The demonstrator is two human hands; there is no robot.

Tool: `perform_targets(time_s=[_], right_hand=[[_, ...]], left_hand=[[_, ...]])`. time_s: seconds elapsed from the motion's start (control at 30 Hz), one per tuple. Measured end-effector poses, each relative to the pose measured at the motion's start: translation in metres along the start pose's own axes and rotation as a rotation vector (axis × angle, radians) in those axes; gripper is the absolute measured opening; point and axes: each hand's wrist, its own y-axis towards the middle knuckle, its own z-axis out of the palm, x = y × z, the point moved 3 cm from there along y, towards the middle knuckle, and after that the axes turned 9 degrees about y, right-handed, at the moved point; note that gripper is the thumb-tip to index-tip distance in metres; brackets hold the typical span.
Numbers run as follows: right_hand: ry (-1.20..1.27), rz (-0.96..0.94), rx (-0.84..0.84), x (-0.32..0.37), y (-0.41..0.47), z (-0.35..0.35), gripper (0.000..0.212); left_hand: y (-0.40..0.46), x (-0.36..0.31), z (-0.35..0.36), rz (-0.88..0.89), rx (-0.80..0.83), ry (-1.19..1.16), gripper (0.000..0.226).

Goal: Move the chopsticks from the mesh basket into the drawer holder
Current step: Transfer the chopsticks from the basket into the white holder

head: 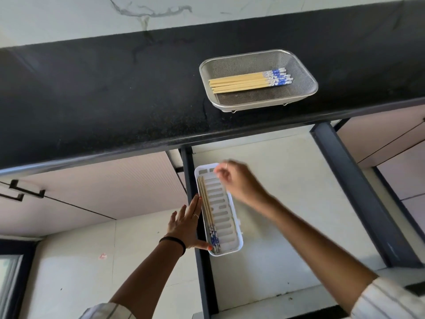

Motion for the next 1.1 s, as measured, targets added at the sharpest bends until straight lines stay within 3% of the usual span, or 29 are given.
perform_targets(time_s=[0.13, 0.27, 0.33, 0.53, 0.67, 0.93, 1.1], right_hand=[[-0.105, -0.283, -0.205, 0.047, 0.047, -0.088, 0.018], [-0.304, -0.260, -0.286, 0.055, 0.102, -0.150, 0.019], [-0.406, -0.138, -0.245, 0.044, 0.131, -0.163, 0.026], [-0.578, 0.128, 0.092, 0.009, 0.189, -0.158, 0.053], [-0.632, 0.087, 0.073, 0.005, 0.210, -0.151, 0.046], [-0.973, -0.018, 0.094, 0.001, 0.209, -0.144, 0.066], [-1.072, -0.119, 0.146, 0.007, 0.204, -0.145, 0.039]], left_hand=[[-0.002, -0.003, -0.002, -0.016, 0.013, 0.014, 0.144], [-0.001, -0.005, -0.004, -0.047, 0.032, 0.009, 0.144], [-0.003, -0.008, -0.005, -0.075, 0.061, -0.008, 0.144], [-0.006, -0.014, -0.008, -0.142, 0.083, 0.015, 0.140], [-0.007, -0.015, -0.005, -0.159, 0.068, 0.013, 0.137], [-0.006, -0.019, -0.005, -0.172, 0.045, 0.052, 0.136], [-0.007, -0.020, -0.006, -0.178, 0.052, 0.070, 0.135]])
